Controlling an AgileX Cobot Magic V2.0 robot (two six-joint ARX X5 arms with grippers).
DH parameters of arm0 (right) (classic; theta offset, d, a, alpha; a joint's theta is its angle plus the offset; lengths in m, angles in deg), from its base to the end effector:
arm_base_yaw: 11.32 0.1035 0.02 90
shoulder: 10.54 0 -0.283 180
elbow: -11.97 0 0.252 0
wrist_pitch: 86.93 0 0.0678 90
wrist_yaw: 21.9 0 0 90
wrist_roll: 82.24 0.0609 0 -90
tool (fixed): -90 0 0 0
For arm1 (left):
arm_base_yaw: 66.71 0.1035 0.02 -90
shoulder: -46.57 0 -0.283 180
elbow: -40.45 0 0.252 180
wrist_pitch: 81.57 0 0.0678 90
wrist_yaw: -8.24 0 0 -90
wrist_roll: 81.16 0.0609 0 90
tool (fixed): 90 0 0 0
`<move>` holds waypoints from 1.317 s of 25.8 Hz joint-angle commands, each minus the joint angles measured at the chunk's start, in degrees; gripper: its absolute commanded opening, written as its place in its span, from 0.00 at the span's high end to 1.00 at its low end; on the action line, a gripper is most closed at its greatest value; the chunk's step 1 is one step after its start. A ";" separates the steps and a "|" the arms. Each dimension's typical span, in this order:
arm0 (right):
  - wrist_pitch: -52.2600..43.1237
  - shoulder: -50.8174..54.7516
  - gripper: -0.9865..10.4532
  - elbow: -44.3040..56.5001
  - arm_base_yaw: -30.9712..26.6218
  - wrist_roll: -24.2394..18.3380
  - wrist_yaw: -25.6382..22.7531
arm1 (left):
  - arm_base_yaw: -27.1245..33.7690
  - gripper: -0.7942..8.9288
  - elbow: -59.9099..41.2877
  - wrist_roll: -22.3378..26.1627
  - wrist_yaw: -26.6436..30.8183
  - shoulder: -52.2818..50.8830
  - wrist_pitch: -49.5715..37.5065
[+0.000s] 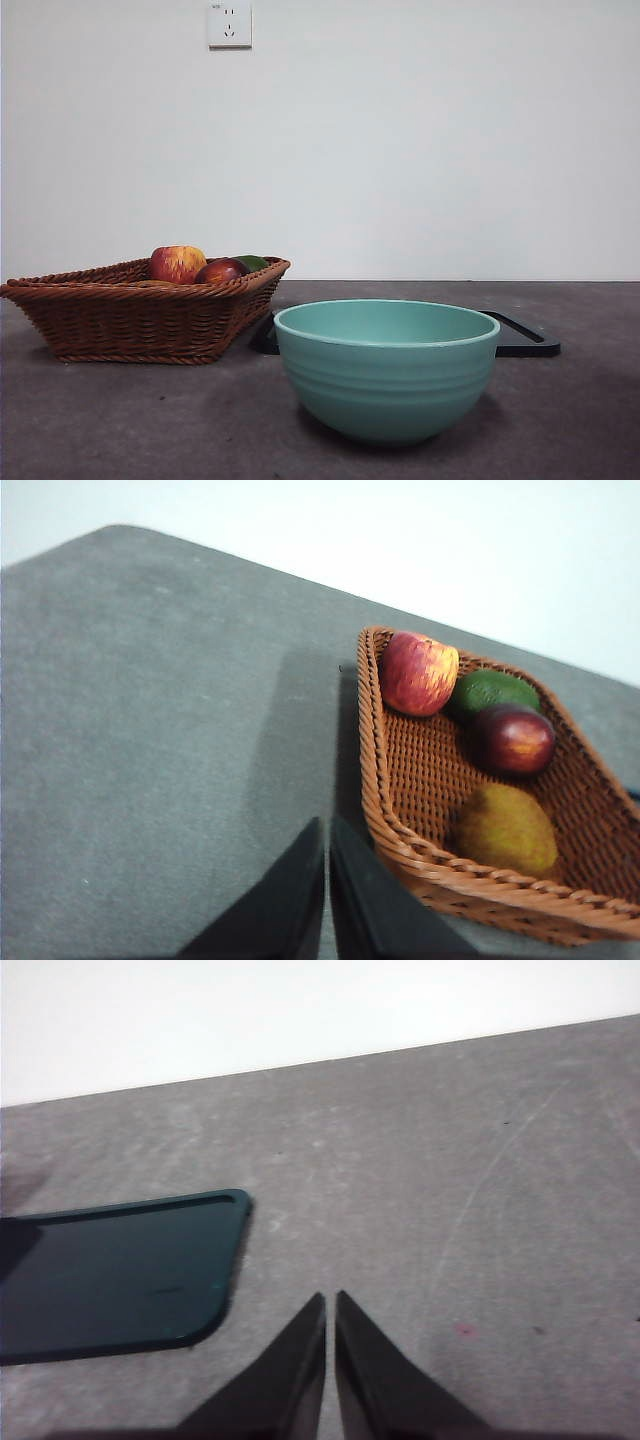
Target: Pick up the wifruite, put it on the bowl, pick up the plate, put it on desk
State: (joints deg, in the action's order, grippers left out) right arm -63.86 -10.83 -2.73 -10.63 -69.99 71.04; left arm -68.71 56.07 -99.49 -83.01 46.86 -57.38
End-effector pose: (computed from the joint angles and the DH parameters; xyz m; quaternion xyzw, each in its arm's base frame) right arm 0.1082 0.0044 0.1483 0.1078 0.0784 0.0233 0.9908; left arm 0.1071 -0.0051 0.1517 -0.1582 0.0808 -0.0156 0.9840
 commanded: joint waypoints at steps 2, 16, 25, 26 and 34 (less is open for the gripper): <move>-0.68 0.09 0.91 -0.66 -0.07 3.32 1.42 | 0.11 0.91 0.48 -4.68 -0.22 -0.11 0.00; 8.31 -2.75 0.91 -17.03 -0.07 5.33 1.77 | 0.11 0.91 15.76 -6.80 -5.77 2.78 11.32; 23.96 -15.39 0.91 -34.05 -0.07 -0.68 7.85 | 0.11 0.91 29.88 1.84 -15.21 13.81 24.13; 25.51 -16.92 0.91 -35.71 -0.07 -1.46 8.94 | 0.11 0.91 31.23 3.02 -16.06 15.15 25.59; 39.45 -30.34 0.91 -49.07 0.00 -9.01 17.20 | 0.09 0.91 43.15 13.27 -21.35 26.93 39.45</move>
State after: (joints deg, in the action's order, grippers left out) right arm -25.13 -40.03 -50.64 -10.63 -76.24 87.59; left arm -68.71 97.62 -90.31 -103.91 72.98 -18.49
